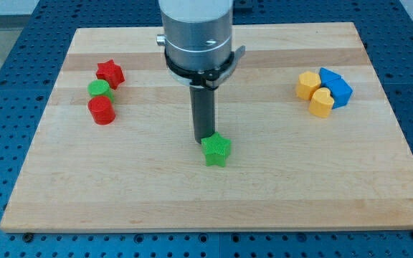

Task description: Move the green circle into the green star

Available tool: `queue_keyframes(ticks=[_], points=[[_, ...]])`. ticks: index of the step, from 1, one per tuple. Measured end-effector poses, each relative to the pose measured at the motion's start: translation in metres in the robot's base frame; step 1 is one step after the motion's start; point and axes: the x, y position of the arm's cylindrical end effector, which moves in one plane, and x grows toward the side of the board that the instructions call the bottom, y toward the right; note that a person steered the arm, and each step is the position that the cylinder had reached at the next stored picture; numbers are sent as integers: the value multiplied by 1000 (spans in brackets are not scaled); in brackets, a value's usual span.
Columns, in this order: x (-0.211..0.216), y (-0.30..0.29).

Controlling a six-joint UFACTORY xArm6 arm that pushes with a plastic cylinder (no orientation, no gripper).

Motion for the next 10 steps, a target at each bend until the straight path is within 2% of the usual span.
queue_keyframes(ticks=[2,3,4,9,10], points=[[30,21],[31,24],[11,19],[-180,-38],[-201,-72]])
